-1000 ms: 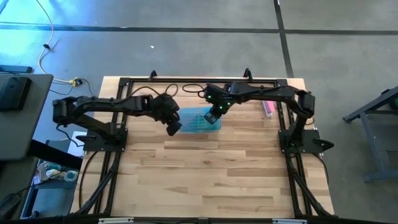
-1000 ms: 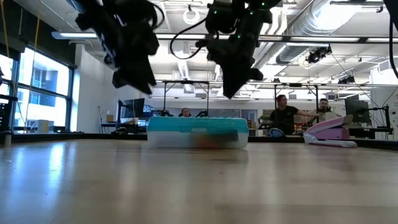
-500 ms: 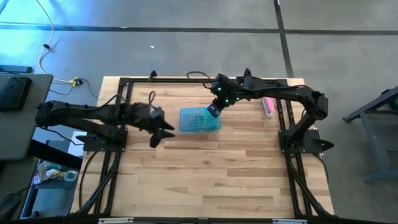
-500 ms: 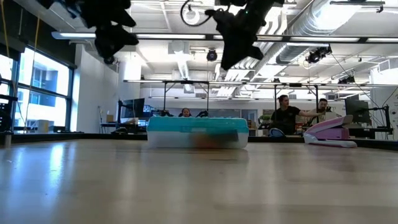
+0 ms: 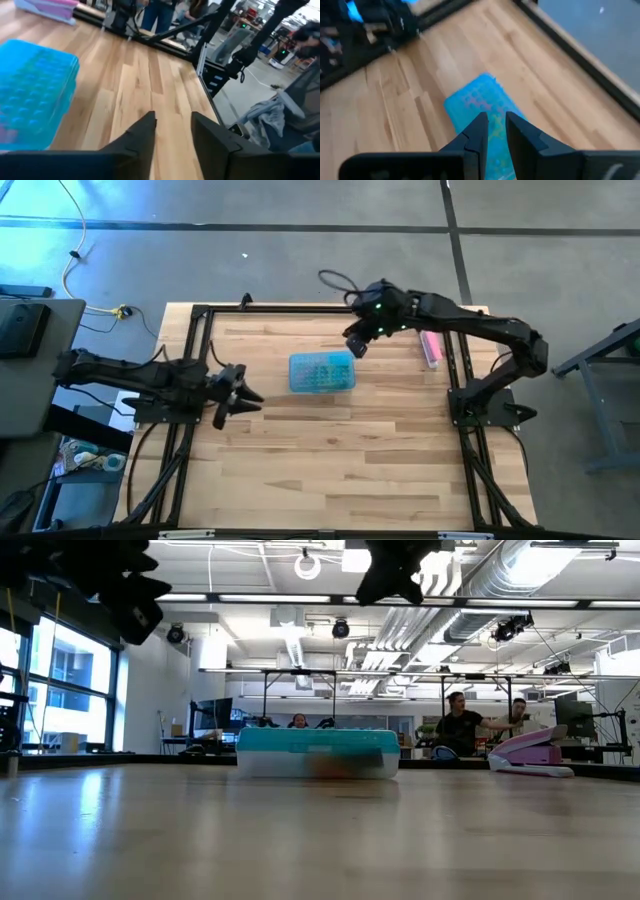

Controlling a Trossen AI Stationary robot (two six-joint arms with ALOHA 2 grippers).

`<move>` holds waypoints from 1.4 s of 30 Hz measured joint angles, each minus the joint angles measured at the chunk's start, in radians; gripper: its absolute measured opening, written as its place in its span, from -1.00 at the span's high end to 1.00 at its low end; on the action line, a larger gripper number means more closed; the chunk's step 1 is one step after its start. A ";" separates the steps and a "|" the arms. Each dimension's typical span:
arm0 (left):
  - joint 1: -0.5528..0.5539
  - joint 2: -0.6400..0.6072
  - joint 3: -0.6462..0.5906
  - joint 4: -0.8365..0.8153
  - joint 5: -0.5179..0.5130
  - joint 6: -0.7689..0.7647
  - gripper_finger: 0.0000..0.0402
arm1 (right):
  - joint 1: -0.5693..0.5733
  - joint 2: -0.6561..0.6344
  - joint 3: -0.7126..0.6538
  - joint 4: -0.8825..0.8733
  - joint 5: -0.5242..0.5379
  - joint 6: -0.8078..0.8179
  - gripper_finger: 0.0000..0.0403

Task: Pack school essentials
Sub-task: Return to Home Position

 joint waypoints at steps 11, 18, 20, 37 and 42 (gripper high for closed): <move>0.000 -0.281 -0.181 0.004 0.011 0.034 0.96 | -0.032 -0.095 0.000 -0.015 -0.016 -0.121 0.71; -0.019 -0.469 -0.234 0.021 0.016 -0.017 0.99 | -0.025 -0.110 0.000 -0.076 -0.053 -0.128 0.70; -0.030 -0.525 -0.241 0.017 0.016 -0.012 0.99 | -0.024 -0.110 0.000 -0.088 -0.053 -0.147 0.70; -0.036 -0.564 -0.254 0.033 -0.051 0.073 1.00 | -0.088 -0.175 0.000 -0.055 -0.062 -0.215 0.70; -0.036 -0.562 -0.254 -0.009 -0.109 0.059 1.00 | -0.133 -0.242 0.000 -0.075 -0.088 -0.298 0.70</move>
